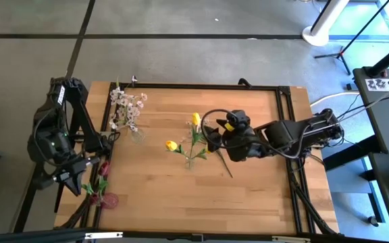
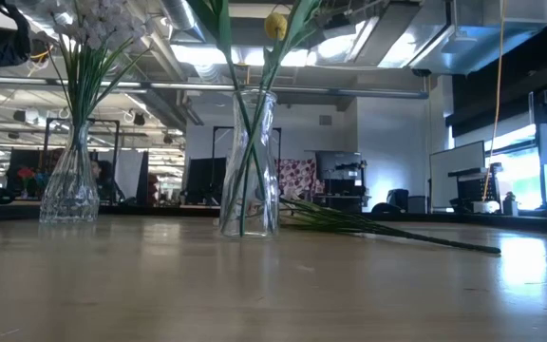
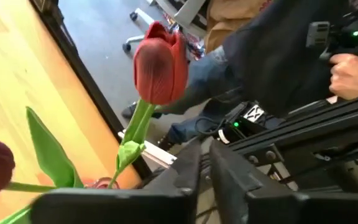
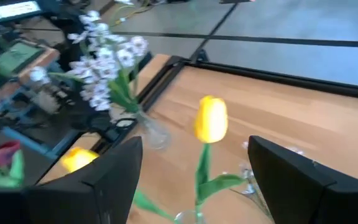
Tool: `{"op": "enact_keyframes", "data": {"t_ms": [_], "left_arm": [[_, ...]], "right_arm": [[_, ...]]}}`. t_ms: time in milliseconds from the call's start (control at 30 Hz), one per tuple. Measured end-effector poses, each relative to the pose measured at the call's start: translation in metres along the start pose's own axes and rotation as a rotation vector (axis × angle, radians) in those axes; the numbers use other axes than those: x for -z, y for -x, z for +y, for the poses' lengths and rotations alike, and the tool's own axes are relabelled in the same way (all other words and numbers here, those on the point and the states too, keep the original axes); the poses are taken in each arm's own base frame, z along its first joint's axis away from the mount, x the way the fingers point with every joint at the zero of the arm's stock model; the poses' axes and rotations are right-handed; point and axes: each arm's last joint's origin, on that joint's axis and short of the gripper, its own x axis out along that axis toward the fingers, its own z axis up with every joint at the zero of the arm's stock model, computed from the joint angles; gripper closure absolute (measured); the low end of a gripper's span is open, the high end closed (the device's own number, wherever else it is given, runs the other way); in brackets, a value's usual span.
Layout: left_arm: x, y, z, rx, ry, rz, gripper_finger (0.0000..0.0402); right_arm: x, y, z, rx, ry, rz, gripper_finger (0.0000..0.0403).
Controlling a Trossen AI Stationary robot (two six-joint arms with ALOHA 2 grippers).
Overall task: Sort flowers into vase by color
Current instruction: Put the white flowers into the left transparent vase
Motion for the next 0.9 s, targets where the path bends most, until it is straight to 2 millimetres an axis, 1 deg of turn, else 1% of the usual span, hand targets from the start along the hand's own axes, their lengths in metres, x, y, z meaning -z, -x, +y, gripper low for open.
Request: {"op": "enact_keyframes", "data": {"t_ms": [67, 167, 200, 267, 400, 467, 533, 633, 767, 833, 900], "left_arm": [[0.000, 0.000, 0.000, -0.004, 0.006, 0.003, 0.0393], [-0.001, 0.002, 0.001, -0.015, 0.007, -0.022, 0.0393], [-0.002, 0.005, 0.000, -0.017, -0.002, -0.041, 0.0392], [-0.008, 0.016, -0.002, -0.048, -0.027, -0.112, 0.0390], [-0.024, 0.042, -0.004, -0.156, -0.069, -0.324, 0.0390], [-0.030, 0.056, -0.004, -0.215, -0.065, -0.429, 0.0389], [-0.034, 0.064, -0.001, -0.298, -0.057, -0.530, 0.0389], [-0.040, 0.067, 0.005, -0.497, -0.048, -0.673, 0.0389], [-0.048, 0.066, 0.013, -0.720, 0.009, -0.851, 0.0389], [-0.051, 0.063, 0.017, -0.805, 0.047, -0.918, 0.0389], [-0.053, 0.056, 0.024, -0.867, 0.092, -0.967, 0.0389]], "right_arm": [[-0.002, -0.003, -0.003, 0.025, -0.005, 0.000, 0.0111], [-0.006, -0.010, -0.011, 0.079, -0.042, -0.001, 0.0111], [-0.008, -0.013, -0.016, 0.113, -0.066, 0.001, 0.0111], [-0.013, -0.021, -0.030, 0.211, -0.103, 0.012, 0.0111], [-0.029, -0.039, -0.066, 0.445, -0.194, 0.068, 0.0111], [-0.040, -0.048, -0.082, 0.528, -0.200, 0.115, 0.0111], [-0.053, -0.060, -0.096, 0.570, -0.166, 0.176, 0.0111], [-0.077, -0.080, -0.123, 0.590, -0.120, 0.298, 0.0111], [-0.107, -0.111, -0.168, 0.540, -0.087, 0.425, 0.0111], [-0.116, -0.124, -0.192, 0.506, -0.080, 0.475, 0.0111], [-0.116, -0.140, -0.210, 0.438, -0.093, 0.506, 0.0111]]}}
